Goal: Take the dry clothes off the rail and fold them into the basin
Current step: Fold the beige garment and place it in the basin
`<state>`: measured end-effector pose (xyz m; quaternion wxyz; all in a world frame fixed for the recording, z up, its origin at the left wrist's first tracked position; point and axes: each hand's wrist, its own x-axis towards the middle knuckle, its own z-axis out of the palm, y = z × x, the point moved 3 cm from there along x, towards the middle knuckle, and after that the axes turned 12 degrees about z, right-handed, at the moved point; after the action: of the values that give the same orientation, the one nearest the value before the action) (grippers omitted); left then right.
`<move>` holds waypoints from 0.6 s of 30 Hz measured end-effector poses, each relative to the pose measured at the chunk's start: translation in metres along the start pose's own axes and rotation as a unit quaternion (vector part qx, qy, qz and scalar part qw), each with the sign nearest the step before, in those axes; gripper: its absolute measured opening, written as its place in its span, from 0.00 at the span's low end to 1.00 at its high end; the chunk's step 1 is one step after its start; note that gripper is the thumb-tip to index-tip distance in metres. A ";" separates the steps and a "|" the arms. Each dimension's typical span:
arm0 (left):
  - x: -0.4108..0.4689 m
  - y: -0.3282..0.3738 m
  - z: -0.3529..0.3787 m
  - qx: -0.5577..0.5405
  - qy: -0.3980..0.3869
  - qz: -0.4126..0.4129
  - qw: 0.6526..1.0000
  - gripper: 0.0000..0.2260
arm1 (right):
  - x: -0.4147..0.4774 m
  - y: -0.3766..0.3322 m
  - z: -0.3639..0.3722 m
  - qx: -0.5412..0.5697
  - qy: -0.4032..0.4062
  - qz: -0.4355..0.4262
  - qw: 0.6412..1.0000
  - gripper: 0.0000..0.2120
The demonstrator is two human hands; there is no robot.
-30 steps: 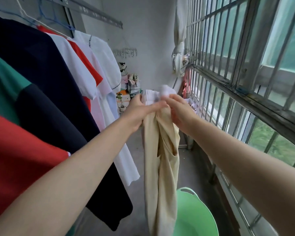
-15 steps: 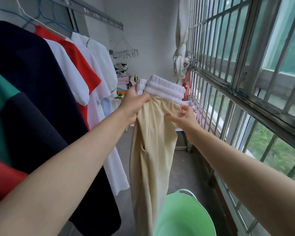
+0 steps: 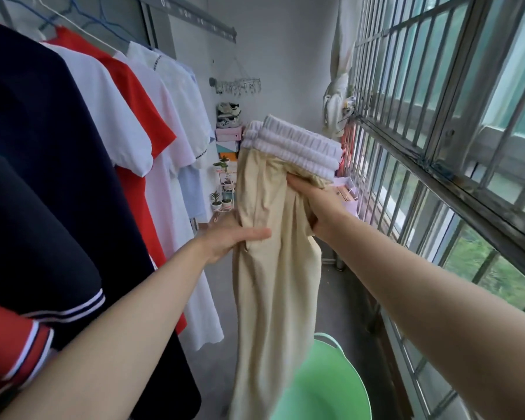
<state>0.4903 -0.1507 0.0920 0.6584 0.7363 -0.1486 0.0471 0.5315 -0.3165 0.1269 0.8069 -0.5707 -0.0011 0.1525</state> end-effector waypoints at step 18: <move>0.019 -0.058 0.051 -0.182 0.120 -0.179 0.960 0.12 | 0.024 0.040 -0.056 -0.223 0.021 0.101 0.969 0.52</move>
<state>0.5187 -0.1986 0.0352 0.7921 0.6075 0.0591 -0.0114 0.5549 -0.3503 0.0662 0.6392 -0.7367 0.0396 0.2172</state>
